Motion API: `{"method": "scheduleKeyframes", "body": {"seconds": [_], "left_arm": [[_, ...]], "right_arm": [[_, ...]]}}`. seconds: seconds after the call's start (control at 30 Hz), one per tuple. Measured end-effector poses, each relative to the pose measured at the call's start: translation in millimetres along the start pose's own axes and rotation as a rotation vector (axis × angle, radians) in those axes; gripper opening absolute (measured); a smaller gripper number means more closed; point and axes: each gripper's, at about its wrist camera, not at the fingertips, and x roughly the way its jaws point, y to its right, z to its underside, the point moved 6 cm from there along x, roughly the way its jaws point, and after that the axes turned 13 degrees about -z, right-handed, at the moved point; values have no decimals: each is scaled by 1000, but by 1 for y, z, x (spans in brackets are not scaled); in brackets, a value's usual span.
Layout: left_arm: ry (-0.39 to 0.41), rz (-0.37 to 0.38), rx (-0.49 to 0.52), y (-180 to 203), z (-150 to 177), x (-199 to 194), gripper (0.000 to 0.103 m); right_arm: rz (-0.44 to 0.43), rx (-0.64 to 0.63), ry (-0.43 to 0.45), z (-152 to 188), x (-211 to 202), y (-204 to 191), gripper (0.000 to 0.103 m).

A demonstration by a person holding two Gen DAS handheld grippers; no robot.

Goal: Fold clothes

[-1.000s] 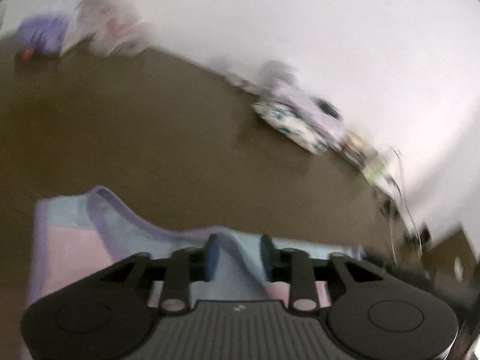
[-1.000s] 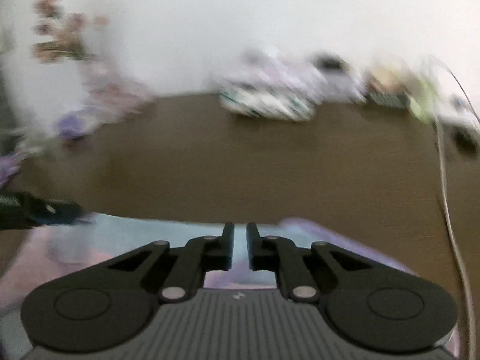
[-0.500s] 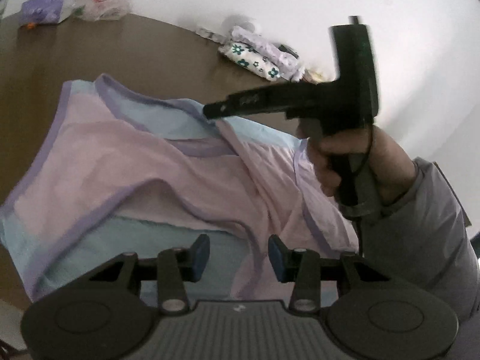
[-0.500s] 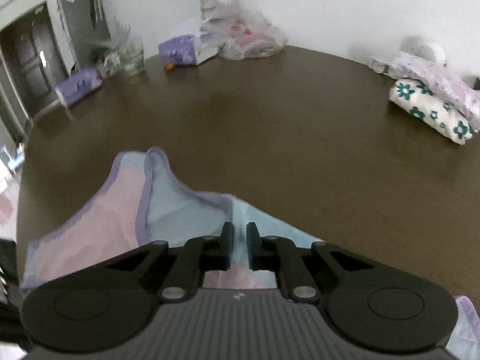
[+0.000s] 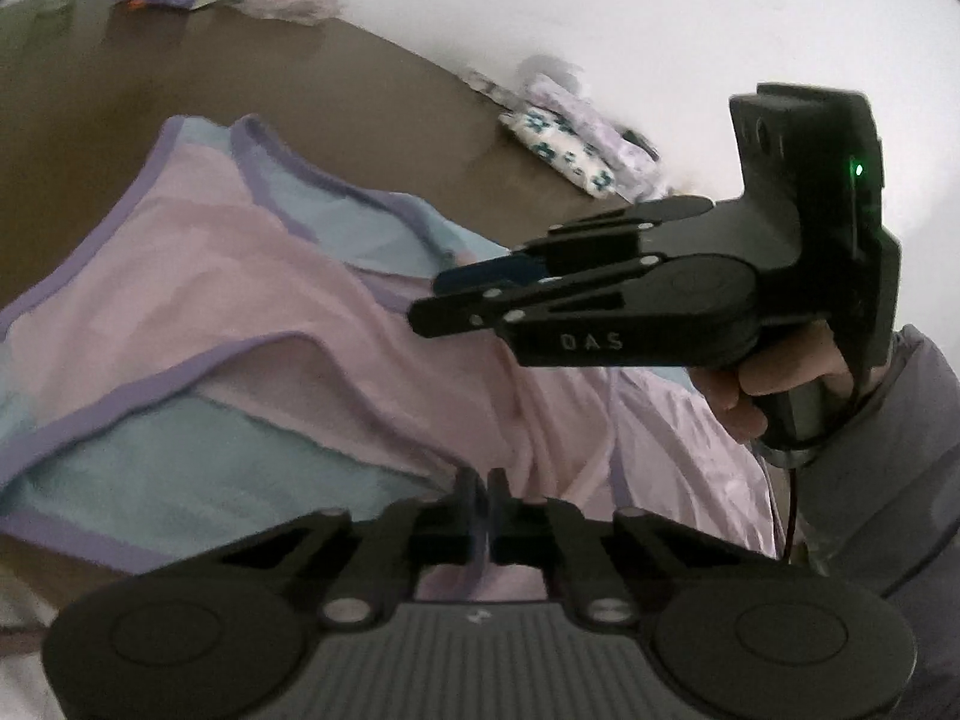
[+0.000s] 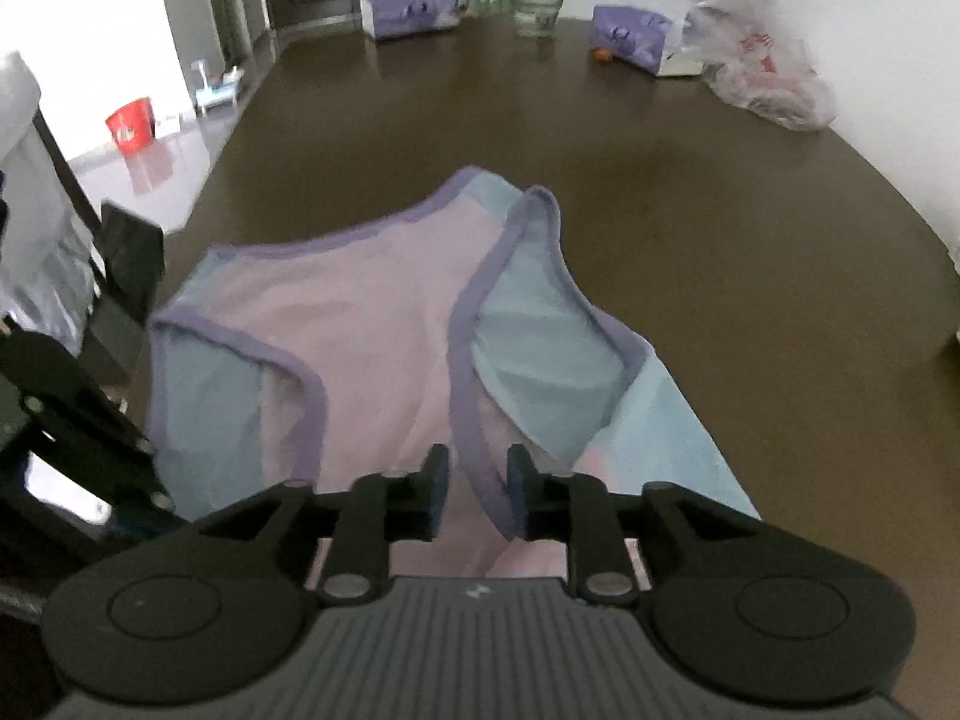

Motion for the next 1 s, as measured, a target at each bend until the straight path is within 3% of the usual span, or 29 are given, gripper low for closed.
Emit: {"method": "scheduleKeyframes", "body": {"seconds": [0.1, 0.17, 0.23, 0.33, 0.4, 0.43, 0.53, 0.6, 0.63, 0.67, 0.7, 0.9, 1.0], "left_arm": [[37, -6, -27, -7, 0, -8, 0], [40, -14, -48, -12, 1, -9, 0], [32, -20, -66, -17, 2, -10, 0], [30, -5, -72, -17, 5, -13, 1], [43, -18, -82, -17, 3, -14, 23], [49, -24, -86, -16, 3, -15, 39], [69, -48, -96, -14, 0, -14, 41], [64, -47, -102, -12, -2, -11, 40], [64, -42, -111, -12, -3, -9, 28], [63, -37, -119, -13, -3, -7, 7], [60, -33, -124, -14, -3, -6, 0], [121, -37, -192, -28, -3, -13, 0], [193, -30, -231, -35, 1, -27, 0]], "right_arm": [[-26, -24, -27, -2, 3, 2, 19], [-63, -31, -38, -3, 3, 2, 2], [-71, -41, -43, -5, 2, 3, 2], [-66, -33, 28, -19, -9, 4, 2], [-90, -19, 89, -28, -19, 4, 2], [-97, -16, 104, -31, -23, 4, 2], [-97, -15, 109, -31, -26, 3, 2], [-97, -15, 112, -32, -28, 3, 2], [-100, -15, 115, -32, -28, 3, 2], [-103, -14, 118, -31, -28, 3, 2], [-106, -14, 121, -31, -29, 3, 2], [-129, -6, 173, -33, -35, 6, 2], [-150, 8, 223, -38, -39, 8, 2]]}}
